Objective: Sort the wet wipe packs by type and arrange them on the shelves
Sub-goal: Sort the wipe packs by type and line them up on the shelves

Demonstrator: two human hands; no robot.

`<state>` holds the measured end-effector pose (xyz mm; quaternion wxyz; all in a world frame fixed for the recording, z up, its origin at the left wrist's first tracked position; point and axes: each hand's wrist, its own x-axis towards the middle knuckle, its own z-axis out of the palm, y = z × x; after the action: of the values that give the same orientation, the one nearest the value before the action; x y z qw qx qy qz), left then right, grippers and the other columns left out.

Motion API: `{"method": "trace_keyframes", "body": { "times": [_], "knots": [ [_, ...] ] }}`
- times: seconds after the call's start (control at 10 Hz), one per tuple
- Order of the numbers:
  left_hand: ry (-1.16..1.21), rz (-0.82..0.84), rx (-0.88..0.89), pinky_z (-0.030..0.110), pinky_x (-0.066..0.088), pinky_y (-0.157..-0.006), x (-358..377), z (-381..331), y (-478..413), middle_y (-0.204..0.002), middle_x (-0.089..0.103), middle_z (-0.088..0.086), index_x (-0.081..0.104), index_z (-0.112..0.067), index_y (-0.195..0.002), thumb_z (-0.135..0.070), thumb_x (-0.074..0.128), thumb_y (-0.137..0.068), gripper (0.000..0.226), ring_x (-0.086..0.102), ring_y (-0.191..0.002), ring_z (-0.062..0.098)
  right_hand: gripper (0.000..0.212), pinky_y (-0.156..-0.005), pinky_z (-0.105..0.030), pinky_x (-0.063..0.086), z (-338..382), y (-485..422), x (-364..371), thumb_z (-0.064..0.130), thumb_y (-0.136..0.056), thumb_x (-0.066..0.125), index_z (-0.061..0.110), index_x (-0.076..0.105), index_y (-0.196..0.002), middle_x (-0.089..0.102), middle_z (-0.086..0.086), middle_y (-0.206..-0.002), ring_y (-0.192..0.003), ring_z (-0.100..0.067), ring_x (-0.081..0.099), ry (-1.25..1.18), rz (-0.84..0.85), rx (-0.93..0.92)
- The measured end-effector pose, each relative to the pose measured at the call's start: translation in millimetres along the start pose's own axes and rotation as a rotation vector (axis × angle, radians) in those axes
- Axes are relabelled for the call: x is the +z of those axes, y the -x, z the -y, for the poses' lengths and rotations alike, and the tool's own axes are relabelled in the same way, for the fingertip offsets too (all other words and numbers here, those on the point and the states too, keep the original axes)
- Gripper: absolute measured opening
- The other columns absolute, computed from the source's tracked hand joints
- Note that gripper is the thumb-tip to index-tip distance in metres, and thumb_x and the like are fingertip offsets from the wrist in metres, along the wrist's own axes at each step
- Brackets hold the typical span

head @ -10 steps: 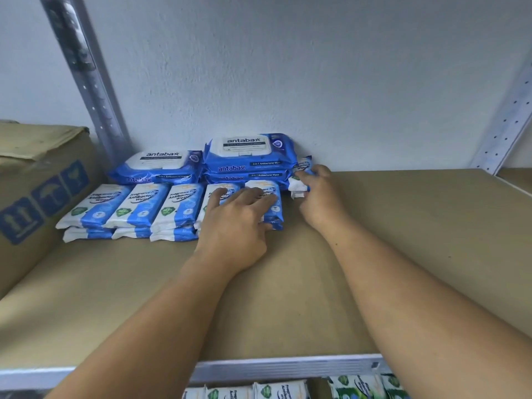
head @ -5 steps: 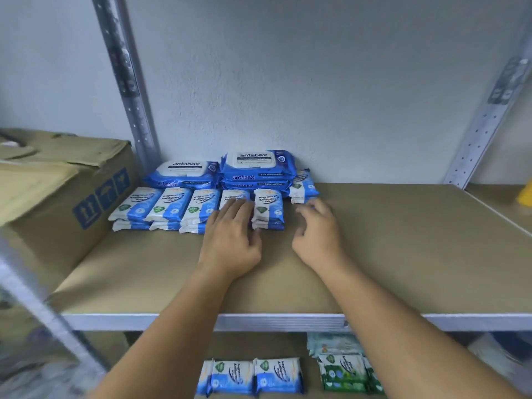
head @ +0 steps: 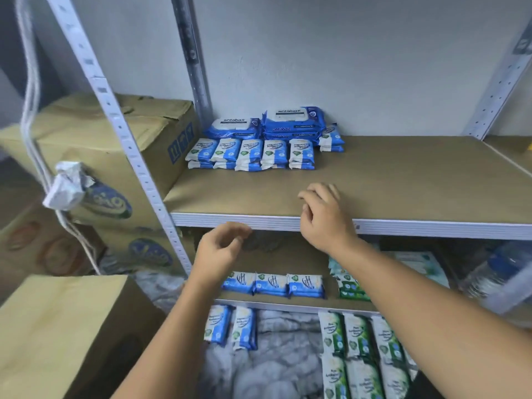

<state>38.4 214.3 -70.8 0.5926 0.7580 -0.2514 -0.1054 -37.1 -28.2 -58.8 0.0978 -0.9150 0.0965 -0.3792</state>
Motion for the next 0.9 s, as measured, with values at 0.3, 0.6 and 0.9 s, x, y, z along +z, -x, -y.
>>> {"method": "trace_keyframes", "body": {
  "times": [0.3,0.6,0.9],
  "knots": [
    [-0.227,-0.024,-0.418,0.035,0.054,-0.088,-38.3,84.9,14.8,-0.093,0.075,-0.010,0.071,-0.035,-0.083,-0.025,0.056,-0.074,0.019,0.069,-0.099,0.019,0.009,-0.058,-0.035,0.037,80.4,72.4,62.4,0.020,-0.070,0.052,0.014,0.046,-0.073,0.044,0.003,-0.072,-0.068,-0.022,0.041,-0.242,0.261,-0.039],
    [-0.376,0.021,-0.612,0.027,0.022,-0.106,-4.1,108.7,13.2,-0.148,0.040,0.021,0.044,0.010,-0.140,-0.001,0.045,-0.101,0.040,0.036,-0.138,0.032,0.010,-0.066,-0.032,0.050,63.2,155.8,174.0,0.023,-0.080,0.050,0.018,0.058,-0.081,0.065,0.001,-0.084,-0.073,-0.022,0.056,-0.174,0.944,0.373],
    [-0.465,-0.119,-0.630,0.043,0.037,-0.106,12.1,567.5,12.1,-0.152,0.031,-0.003,0.029,-0.025,-0.155,-0.030,0.062,-0.085,0.077,0.032,-0.139,0.034,0.010,-0.077,-0.029,0.053,50.2,219.7,289.8,0.025,-0.087,0.060,0.020,0.065,-0.094,0.072,0.000,-0.095,-0.089,-0.021,0.066,-0.344,1.047,0.957]
  ]
}}
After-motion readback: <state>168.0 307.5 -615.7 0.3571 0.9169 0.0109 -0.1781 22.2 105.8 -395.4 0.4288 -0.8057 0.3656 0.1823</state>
